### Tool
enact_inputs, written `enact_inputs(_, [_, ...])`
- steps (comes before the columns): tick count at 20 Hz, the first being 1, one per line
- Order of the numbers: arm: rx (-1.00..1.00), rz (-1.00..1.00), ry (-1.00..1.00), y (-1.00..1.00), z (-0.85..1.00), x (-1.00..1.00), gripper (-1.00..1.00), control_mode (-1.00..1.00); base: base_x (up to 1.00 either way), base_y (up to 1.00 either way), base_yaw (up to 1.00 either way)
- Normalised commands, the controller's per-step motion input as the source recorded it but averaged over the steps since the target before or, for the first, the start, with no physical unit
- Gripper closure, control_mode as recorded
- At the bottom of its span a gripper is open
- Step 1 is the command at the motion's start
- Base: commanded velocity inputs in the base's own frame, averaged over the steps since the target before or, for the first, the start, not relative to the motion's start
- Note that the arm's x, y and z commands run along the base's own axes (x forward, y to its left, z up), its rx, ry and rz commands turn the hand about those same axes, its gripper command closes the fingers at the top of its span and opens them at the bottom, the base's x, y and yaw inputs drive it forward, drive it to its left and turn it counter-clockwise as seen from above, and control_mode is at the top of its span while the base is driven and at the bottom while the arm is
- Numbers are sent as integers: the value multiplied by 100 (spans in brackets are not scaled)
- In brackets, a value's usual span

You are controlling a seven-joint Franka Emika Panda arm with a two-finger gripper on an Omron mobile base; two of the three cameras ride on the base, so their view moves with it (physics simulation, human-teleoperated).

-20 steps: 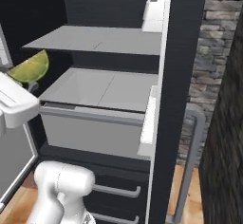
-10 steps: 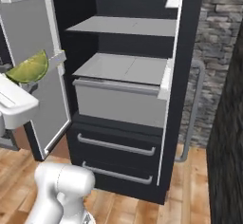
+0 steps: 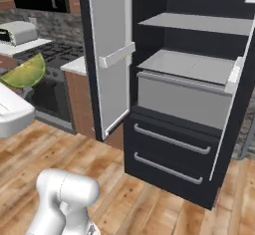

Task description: There is a bowl on the dining counter. Grab a lemon wedge from the fridge and place it in the bowl. Then get the liquor bottle and glass cup from the cabinet and place them next to the bowl.

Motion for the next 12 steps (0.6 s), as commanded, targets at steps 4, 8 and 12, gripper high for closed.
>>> enact_inputs(4, [0,0,0,0,0,0,100,100,-12,56,68])
enact_inputs(8, [0,0,0,0,0,0,100,100,0,56,76])
enact_inputs(12, [0,0,0,0,0,0,100,100,0,55,75])
